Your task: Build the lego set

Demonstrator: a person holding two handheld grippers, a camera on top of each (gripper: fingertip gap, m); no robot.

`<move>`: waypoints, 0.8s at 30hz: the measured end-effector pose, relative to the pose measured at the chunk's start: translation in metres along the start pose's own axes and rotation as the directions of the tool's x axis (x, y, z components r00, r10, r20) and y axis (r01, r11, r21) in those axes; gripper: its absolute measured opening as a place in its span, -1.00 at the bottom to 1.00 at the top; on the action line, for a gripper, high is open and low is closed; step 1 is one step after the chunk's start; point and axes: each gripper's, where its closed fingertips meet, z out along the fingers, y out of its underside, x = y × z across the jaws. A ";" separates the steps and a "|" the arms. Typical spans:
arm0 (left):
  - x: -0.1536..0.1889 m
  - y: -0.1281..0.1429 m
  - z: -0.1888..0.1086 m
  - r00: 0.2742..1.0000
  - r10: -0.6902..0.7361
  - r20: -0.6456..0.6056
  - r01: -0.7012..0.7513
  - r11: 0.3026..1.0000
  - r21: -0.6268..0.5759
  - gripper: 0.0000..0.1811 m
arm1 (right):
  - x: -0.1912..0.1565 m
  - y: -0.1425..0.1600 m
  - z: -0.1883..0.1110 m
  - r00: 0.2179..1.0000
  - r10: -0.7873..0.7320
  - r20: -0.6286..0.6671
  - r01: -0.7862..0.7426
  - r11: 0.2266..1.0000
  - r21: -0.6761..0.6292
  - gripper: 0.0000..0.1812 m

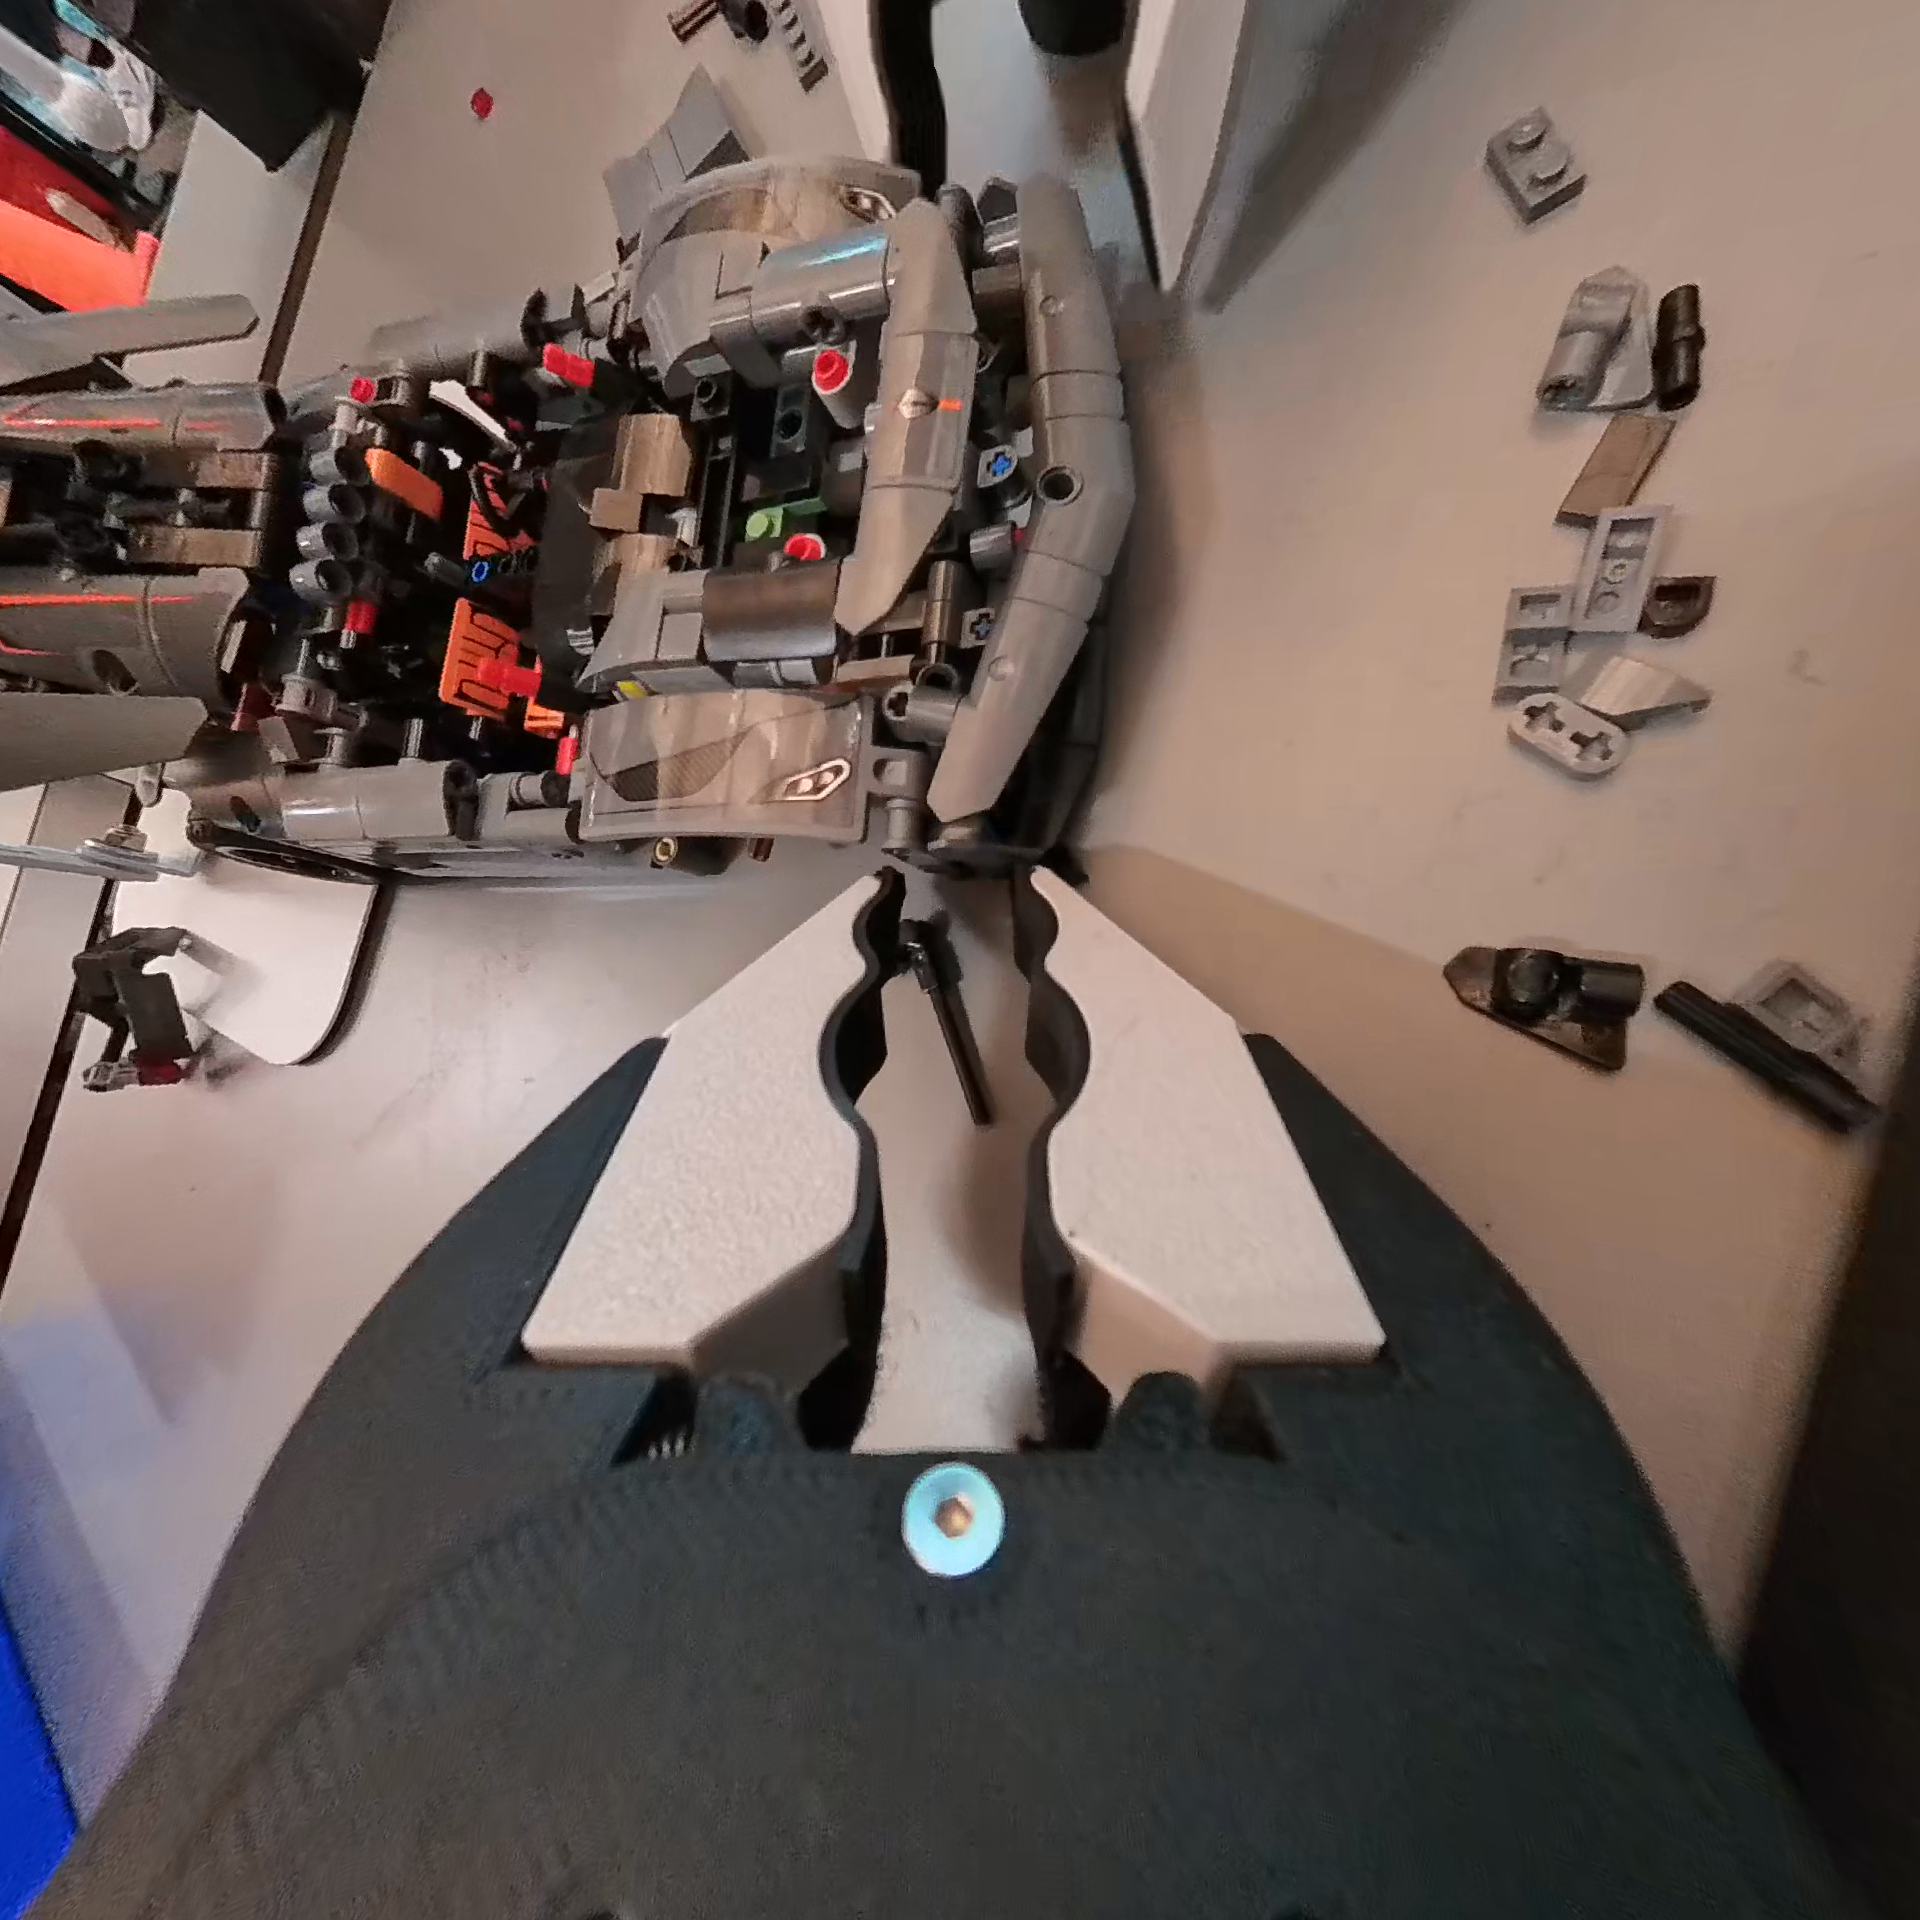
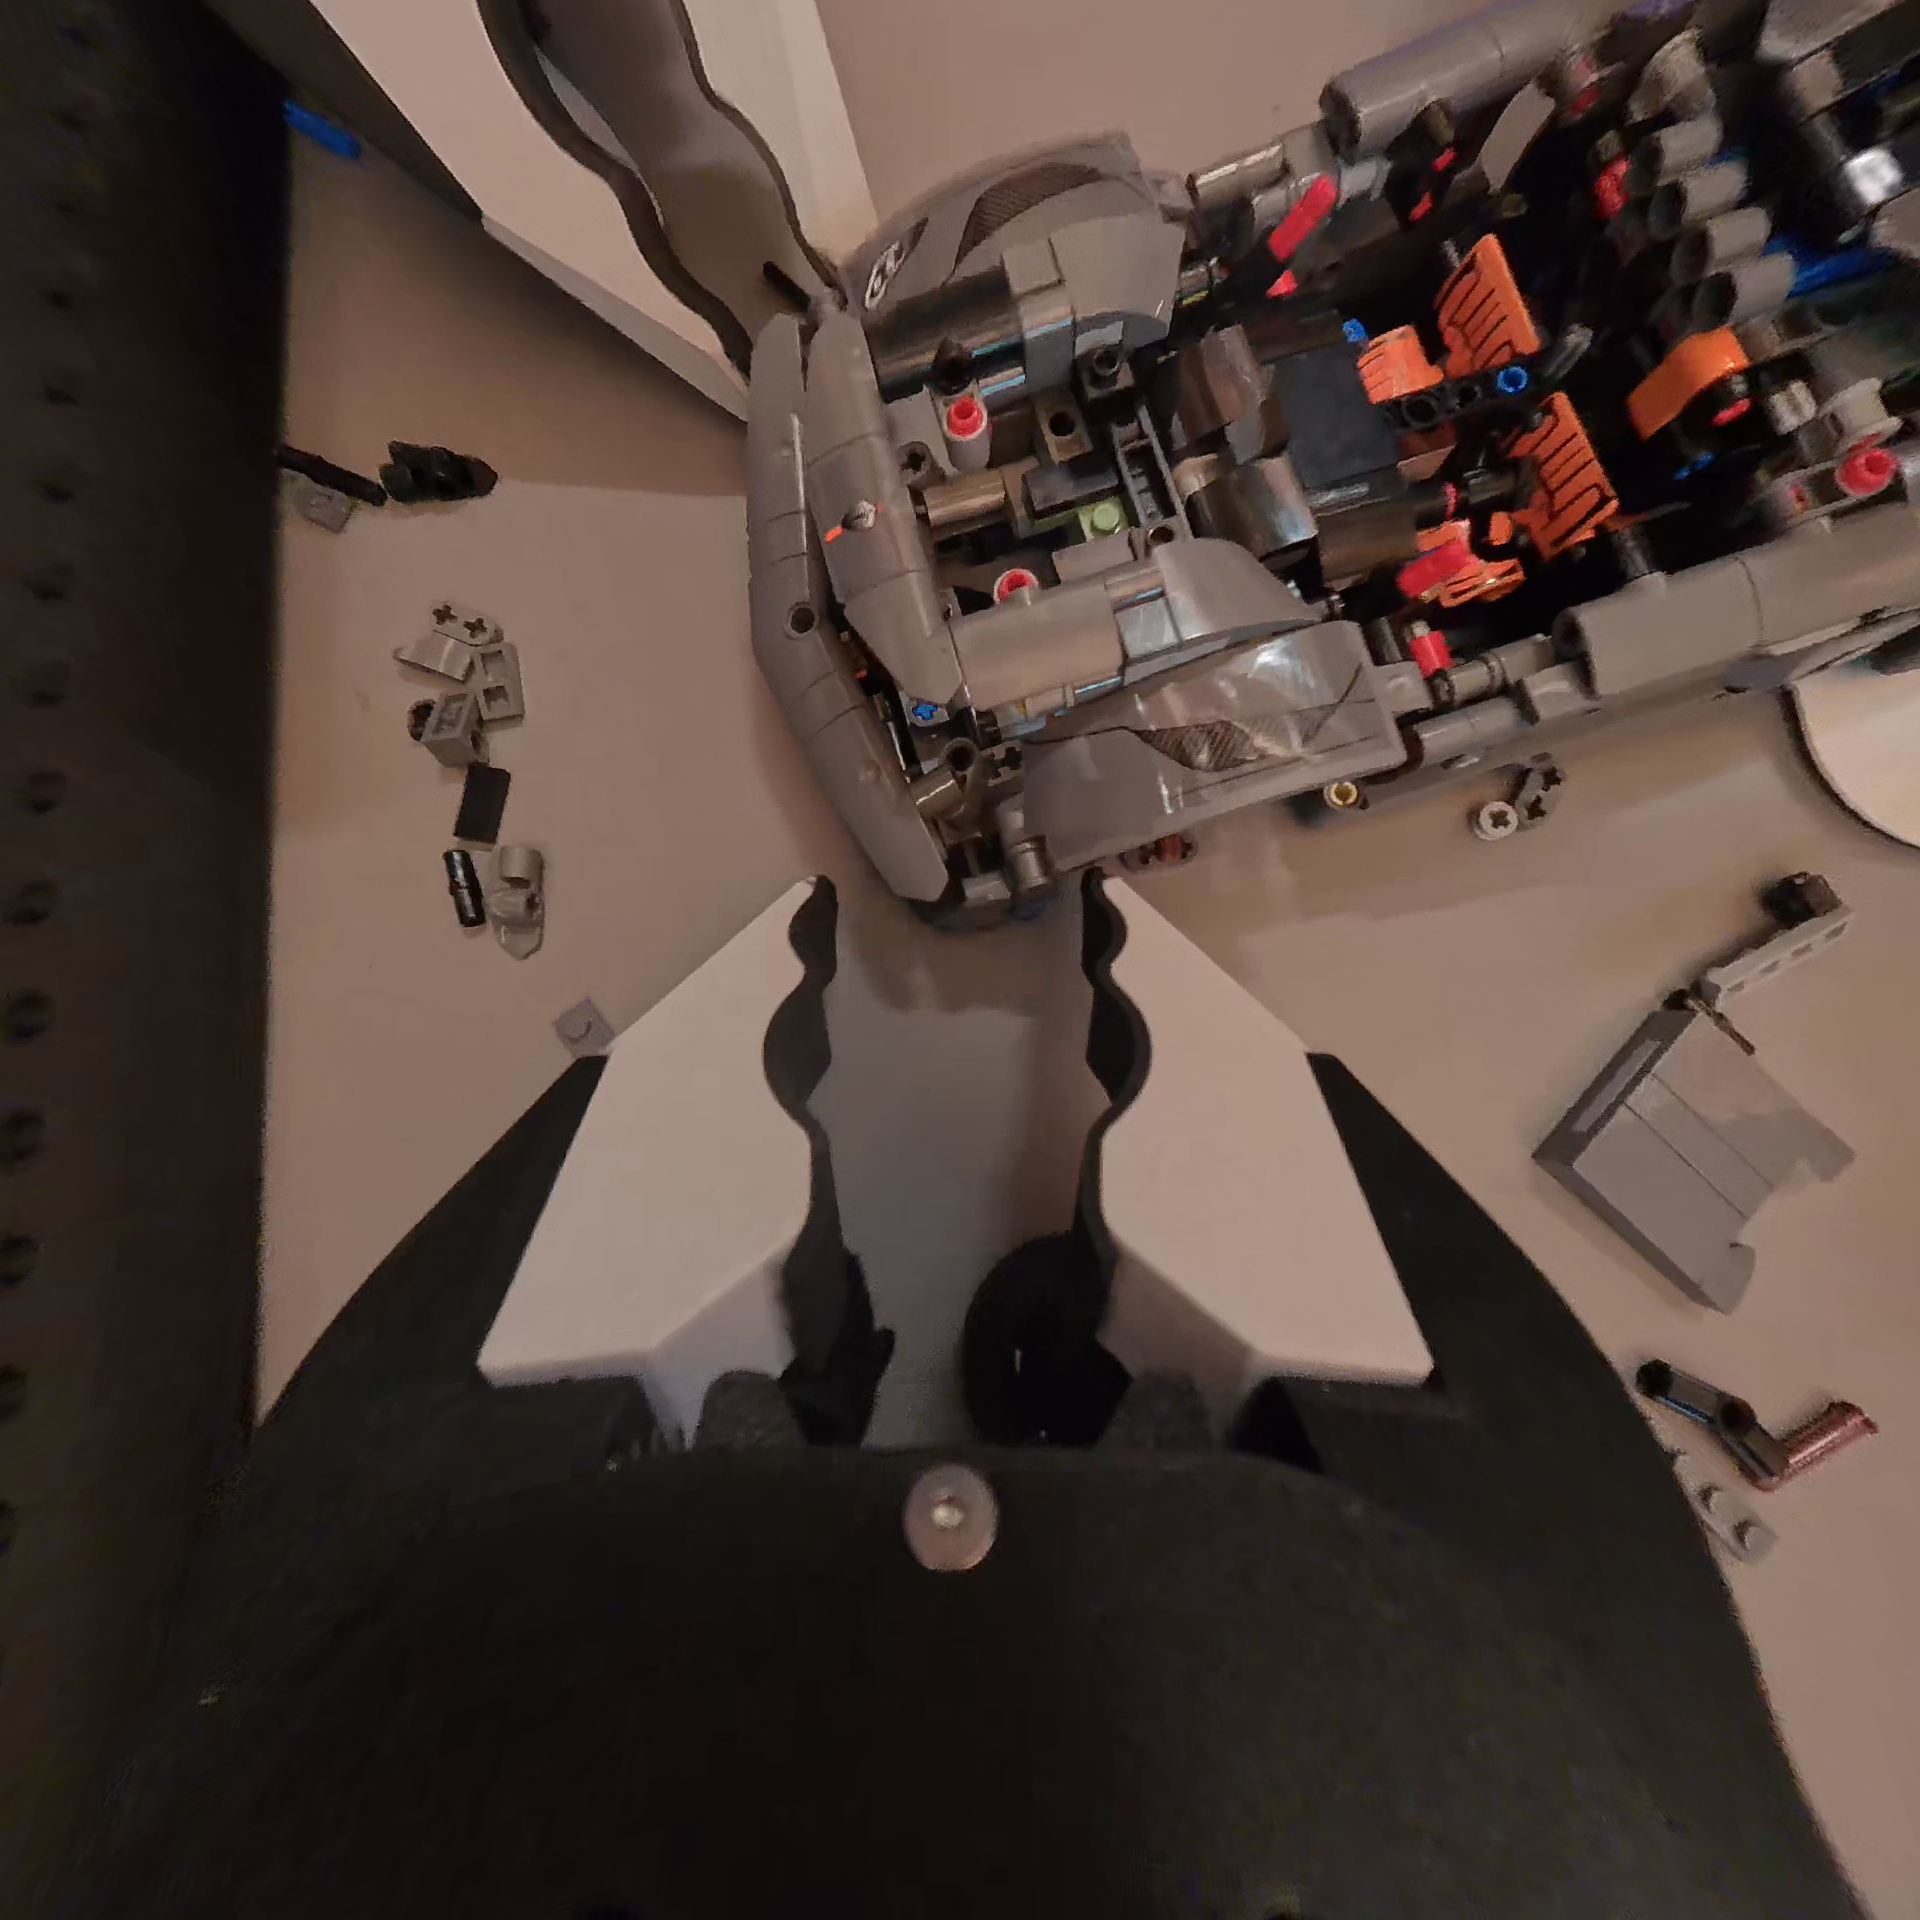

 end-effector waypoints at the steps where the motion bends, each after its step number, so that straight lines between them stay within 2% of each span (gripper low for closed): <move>1: -0.001 0.000 0.000 1.000 -0.002 0.002 0.002 1.000 0.002 -0.79 | 0.000 -0.003 -0.003 1.000 0.010 0.003 -0.010 1.000 0.015 -0.49; 3: -0.001 0.000 0.000 1.000 -0.011 -0.002 0.011 1.000 0.006 -0.78 | 0.004 -0.006 -0.005 1.000 0.015 -0.017 -0.014 0.999 0.038 -0.50; 9: 0.001 -0.002 0.002 1.000 -0.012 -0.007 0.012 1.000 0.014 -0.82 | 0.008 -0.001 0.004 0.999 -0.023 -0.045 0.023 1.000 0.000 -0.58; 17: 0.001 -0.002 0.003 1.000 -0.025 -0.018 0.026 1.000 0.017 -0.84 | 0.006 0.000 0.005 1.000 -0.028 -0.009 0.028 1.000 0.008 -0.67; 24: 0.000 -0.002 0.004 1.000 -0.024 -0.010 0.025 0.999 0.023 -0.84 | 0.008 0.000 0.005 1.000 -0.014 0.006 0.014 1.000 0.011 -0.66</move>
